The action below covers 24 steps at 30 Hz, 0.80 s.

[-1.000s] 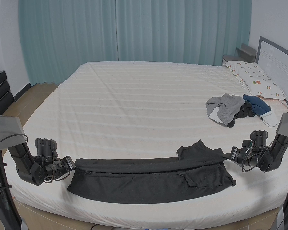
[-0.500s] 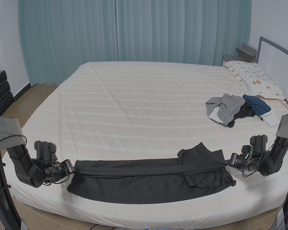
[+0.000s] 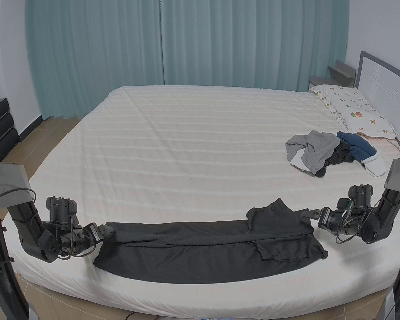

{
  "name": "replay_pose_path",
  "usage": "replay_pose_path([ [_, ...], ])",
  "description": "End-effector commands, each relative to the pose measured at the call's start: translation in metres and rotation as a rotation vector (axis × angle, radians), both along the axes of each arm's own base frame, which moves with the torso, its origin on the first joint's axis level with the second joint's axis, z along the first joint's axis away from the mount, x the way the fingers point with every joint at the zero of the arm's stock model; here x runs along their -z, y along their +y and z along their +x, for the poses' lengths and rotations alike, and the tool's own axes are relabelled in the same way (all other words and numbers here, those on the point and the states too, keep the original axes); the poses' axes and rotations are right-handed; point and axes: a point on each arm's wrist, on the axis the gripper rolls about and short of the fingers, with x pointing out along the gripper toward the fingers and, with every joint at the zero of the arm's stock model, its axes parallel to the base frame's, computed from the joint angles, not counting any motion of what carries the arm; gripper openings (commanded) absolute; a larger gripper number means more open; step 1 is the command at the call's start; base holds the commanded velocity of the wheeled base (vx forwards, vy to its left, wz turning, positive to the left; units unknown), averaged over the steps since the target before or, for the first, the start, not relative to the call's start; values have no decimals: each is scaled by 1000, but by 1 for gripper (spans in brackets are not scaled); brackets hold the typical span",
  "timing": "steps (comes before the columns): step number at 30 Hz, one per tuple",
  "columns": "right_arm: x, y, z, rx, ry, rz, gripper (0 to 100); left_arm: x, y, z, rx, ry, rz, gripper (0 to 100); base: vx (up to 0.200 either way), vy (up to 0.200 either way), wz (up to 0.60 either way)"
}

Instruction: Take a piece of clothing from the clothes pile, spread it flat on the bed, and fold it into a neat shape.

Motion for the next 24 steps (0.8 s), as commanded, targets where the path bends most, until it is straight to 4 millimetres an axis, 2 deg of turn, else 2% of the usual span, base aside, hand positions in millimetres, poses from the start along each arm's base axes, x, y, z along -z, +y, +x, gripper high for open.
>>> replay_pose_path([
  [1, -17, -1, 9, 33, -60, 43, 100, -18, 7, 5, -41, -71, -21, 100, 0, 0, 0],
  [2, -17, -1, 9, 33, -60, 43, 100, -18, 7, 5, -41, -71, -21, 100, 0, 0, 0],
  [4, -15, 1, 16, 71, -43, 114, 100, -27, 7, 19, -79, -118, -67, 100, 0, 0, 0],
  [9, 3, 1, 30, 150, 25, 236, 100, -31, -1, 39, -46, -88, -121, 100, 0, 0, 0],
  [13, 10, -1, 32, 167, 47, 251, 100, -22, -3, 53, -59, -32, -143, 100, 0, 0, 0],
  [18, 12, -3, 30, 177, 55, 256, 100, 5, -11, 64, -55, 31, -152, 100, 0, 0, 0],
  [24, 13, -2, 30, 175, 60, 253, 100, 11, -12, 68, -55, 39, -145, 100, 0, 0, 0],
])
